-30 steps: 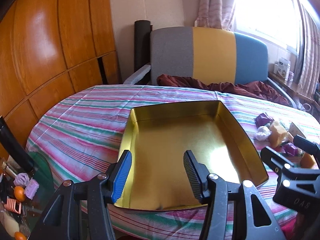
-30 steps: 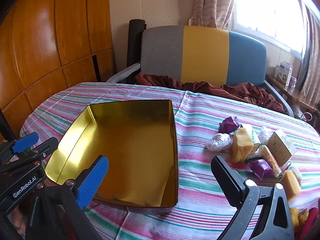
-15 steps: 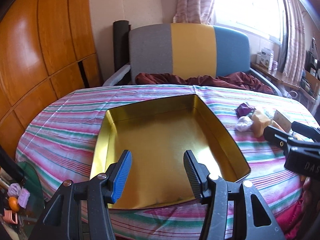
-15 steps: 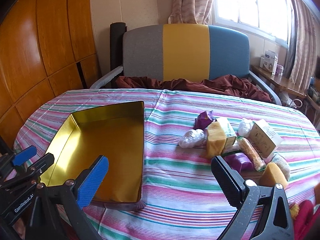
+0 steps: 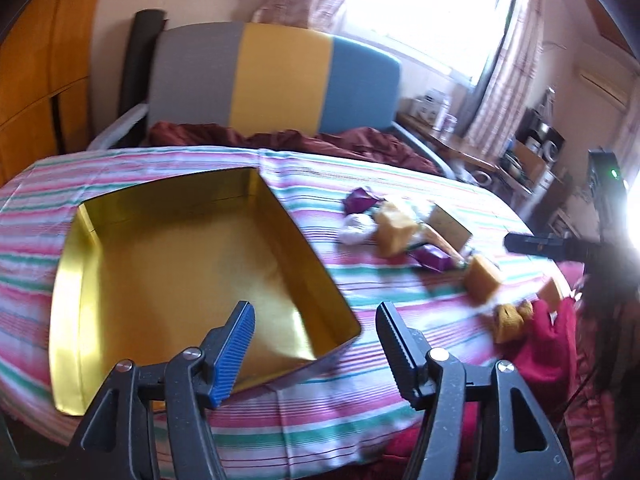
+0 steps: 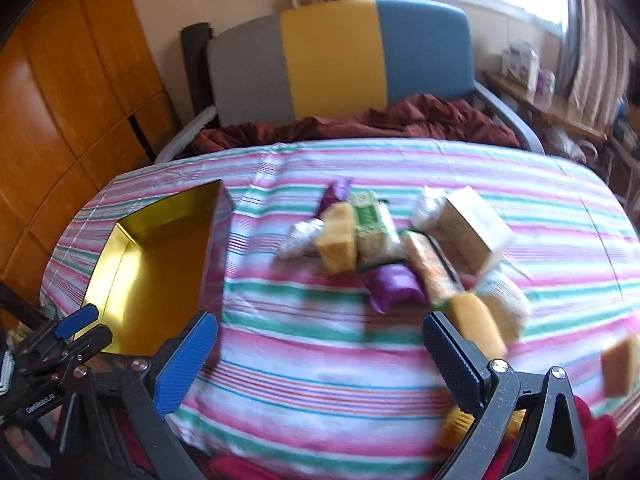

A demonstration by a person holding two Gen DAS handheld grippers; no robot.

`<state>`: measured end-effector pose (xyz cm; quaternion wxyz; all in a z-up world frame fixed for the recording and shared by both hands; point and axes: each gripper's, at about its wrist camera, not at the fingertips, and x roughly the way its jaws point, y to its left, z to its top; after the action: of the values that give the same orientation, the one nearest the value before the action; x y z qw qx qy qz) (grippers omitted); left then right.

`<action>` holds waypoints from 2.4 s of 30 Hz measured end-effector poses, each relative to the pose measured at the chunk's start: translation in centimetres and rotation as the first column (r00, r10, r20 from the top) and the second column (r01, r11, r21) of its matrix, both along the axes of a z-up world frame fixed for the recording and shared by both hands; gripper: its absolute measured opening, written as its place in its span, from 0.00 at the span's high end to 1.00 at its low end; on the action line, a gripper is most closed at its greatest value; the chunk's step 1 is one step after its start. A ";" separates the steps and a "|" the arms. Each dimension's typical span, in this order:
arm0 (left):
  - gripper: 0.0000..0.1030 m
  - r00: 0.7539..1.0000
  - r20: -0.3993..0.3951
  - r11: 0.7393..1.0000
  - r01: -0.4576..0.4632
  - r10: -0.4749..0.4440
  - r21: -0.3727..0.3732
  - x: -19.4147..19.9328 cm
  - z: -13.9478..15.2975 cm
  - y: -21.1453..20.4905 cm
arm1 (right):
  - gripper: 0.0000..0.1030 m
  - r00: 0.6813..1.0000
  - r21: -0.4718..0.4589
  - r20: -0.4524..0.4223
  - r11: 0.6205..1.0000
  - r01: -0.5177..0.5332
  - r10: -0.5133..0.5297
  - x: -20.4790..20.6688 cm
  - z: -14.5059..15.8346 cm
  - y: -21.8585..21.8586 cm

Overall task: Organize objects
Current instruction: 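Reach to the yellow knitted sock and grasp it with the right tool, then grasp the yellow sponge with the left tool while the right tool holds the sock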

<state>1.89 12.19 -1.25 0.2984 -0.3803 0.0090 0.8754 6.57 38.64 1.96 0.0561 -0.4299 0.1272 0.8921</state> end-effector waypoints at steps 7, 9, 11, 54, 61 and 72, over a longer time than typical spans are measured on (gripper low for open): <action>0.37 0.996 0.047 0.997 0.080 -0.080 -0.006 0.3 -1.0 2.0 | 0.00 0.971 0.046 0.231 0.998 0.048 -0.058 3.6 -1.5 7.6; 0.37 0.993 0.066 0.995 0.095 -0.095 0.003 0.3 -1.1 2.2 | 0.00 0.950 0.054 0.307 0.998 0.033 -0.048 4.1 -2.9 8.1; 0.35 0.992 0.073 0.994 0.106 -0.105 -0.003 0.3 -1.4 2.5 | 0.01 0.927 0.073 0.374 0.997 -0.004 -0.024 3.9 -4.3 7.7; 0.28 0.781 0.496 0.925 0.335 -0.380 0.183 -2.7 -5.6 26.3 | 0.55 0.902 0.088 0.223 0.930 0.358 -0.369 5.5 -7.0 13.7; 0.33 0.770 0.576 0.960 0.245 -0.276 0.132 -3.3 -7.5 30.5 | 0.55 0.913 0.053 0.209 0.936 0.348 -0.351 5.5 -7.2 14.0; 0.59 0.806 0.508 0.951 0.291 -0.305 0.109 -1.6 -9.5 29.5 | 0.55 0.920 0.034 0.196 0.940 0.338 -0.338 5.7 -7.0 13.8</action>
<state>0.34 41.73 -10.79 0.4280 -0.5918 -0.0237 0.6827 12.28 52.46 -5.07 0.2216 -0.4886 0.1933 0.8215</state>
